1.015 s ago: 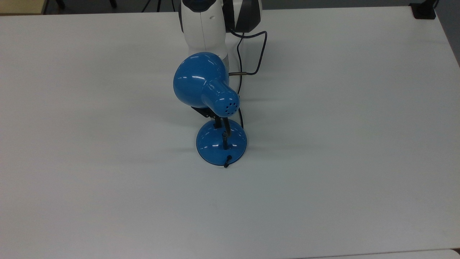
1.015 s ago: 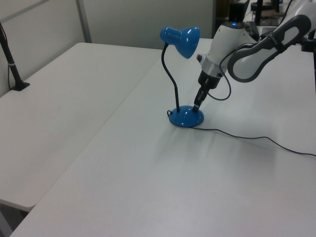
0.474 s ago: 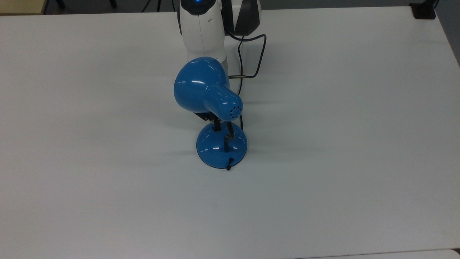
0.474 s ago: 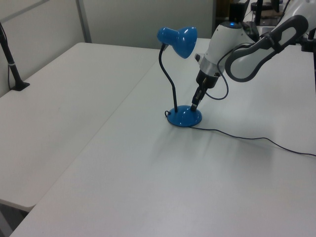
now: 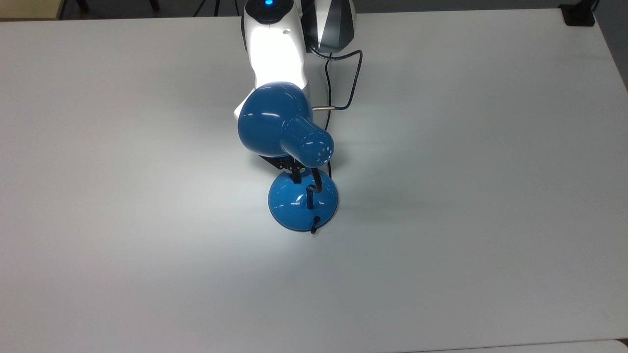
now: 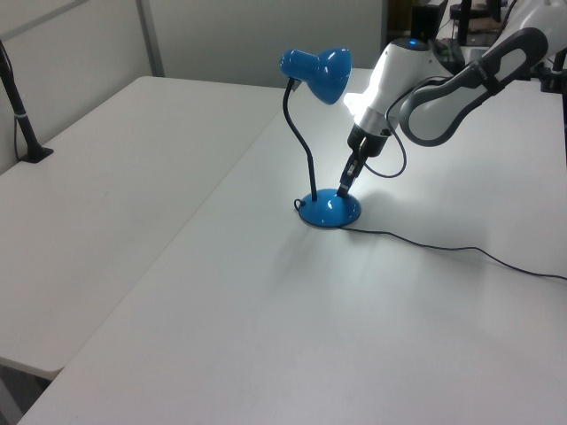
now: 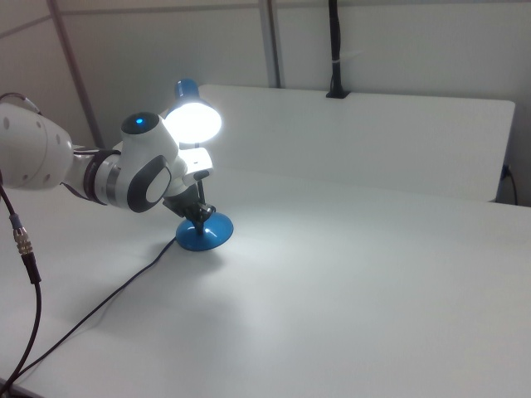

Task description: Turn on the lamp

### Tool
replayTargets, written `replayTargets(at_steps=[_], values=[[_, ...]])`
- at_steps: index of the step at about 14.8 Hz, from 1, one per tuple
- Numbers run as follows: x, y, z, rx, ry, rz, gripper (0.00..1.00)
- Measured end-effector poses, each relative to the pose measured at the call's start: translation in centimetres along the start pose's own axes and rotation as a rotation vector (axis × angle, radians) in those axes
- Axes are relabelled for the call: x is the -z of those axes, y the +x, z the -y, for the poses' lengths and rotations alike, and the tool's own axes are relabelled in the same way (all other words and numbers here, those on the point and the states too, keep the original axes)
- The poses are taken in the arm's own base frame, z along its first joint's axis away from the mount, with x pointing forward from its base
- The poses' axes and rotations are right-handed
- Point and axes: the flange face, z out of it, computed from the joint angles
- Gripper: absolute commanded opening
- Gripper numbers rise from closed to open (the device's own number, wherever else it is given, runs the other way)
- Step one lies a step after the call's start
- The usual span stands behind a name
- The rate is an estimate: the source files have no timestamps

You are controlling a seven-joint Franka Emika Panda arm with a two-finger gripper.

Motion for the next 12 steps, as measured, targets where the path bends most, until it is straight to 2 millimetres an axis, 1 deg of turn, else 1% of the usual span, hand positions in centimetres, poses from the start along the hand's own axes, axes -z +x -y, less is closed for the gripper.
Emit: replayTargets(at_steps=[2, 4, 6, 7, 9, 10, 11, 12], values=[[0.0, 0.2, 0.0, 0.002, 0.0, -0.003, 0.01], [0.2, 0.4, 0.0, 0.002, 0.001, -0.009, 0.04], [0.6, 0.7, -0.2, -0.001, -0.001, -0.016, 0.11], [0.8, 0.7, -0.4, -0.004, -0.003, -0.006, 0.16], [1.1, 0.2, -1.1, -0.008, -0.008, 0.067, 0.29], [1.4, -0.1, -1.4, -0.005, -0.01, 0.116, 0.44], [1.7, -0.5, -1.7, 0.003, -0.011, 0.167, 0.53], [2.2, -0.9, -1.9, 0.009, -0.012, 0.215, 0.57]])
